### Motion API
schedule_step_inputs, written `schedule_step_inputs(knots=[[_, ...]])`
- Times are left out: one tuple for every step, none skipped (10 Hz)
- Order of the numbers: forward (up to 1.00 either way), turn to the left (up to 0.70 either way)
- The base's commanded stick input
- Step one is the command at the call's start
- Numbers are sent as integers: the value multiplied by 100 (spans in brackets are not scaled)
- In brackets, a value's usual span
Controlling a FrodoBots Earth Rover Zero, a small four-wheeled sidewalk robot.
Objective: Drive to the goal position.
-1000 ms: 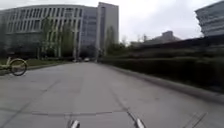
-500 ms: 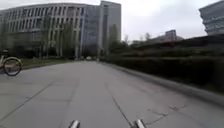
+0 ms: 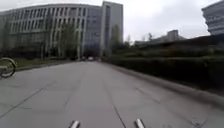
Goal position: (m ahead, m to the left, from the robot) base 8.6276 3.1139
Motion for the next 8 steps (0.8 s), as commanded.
schedule_step_inputs(knots=[[85,0],[85,0],[85,0],[85,0],[85,0],[85,0],[85,0],[85,0]])
